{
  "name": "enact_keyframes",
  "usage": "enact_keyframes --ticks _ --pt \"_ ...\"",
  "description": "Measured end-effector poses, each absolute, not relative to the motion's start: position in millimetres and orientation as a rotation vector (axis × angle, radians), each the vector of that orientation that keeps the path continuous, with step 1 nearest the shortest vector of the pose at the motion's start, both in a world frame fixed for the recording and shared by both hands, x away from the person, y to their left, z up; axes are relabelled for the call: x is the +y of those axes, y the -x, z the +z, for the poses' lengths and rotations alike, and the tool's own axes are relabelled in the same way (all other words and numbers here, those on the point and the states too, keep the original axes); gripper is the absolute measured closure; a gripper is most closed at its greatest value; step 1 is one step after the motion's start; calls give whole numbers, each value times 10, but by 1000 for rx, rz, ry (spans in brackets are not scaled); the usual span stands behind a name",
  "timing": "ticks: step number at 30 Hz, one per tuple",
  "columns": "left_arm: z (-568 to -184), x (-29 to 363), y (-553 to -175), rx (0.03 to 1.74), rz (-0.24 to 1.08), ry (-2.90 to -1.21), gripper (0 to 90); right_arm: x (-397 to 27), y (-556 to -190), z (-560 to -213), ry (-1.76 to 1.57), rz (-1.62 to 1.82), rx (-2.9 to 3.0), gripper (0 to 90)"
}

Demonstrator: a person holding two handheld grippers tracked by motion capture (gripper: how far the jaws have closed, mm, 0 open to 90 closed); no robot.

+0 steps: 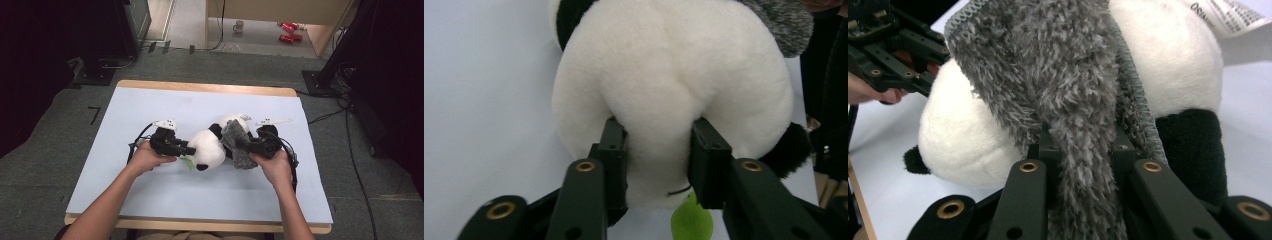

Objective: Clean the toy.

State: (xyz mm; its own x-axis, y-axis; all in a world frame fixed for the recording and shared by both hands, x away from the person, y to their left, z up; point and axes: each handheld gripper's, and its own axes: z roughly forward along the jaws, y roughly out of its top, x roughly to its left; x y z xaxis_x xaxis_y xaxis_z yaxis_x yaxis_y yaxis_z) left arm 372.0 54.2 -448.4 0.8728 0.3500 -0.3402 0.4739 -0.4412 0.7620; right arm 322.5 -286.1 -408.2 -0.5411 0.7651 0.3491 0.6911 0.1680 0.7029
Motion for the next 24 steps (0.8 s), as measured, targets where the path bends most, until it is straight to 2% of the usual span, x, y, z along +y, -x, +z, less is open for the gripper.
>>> enact_keyframes --ticks 7,14,19,24 --pt "-4322 632 -3671 648 -64 -1965 750 -2878 -3194 -3961 -1464 1397 2262 768" --pt "-4075 795 -3556 655 100 -1878 775 -2806 -3141 -3804 -1415 1398 2217 767" --pt "-4078 918 -3518 731 186 -1823 776 -2755 -3121 -3742 -1395 1407 2171 768" --pt "-4209 693 -3397 710 132 -1921 757 -2654 -3096 -3689 -1373 1448 2155 768"
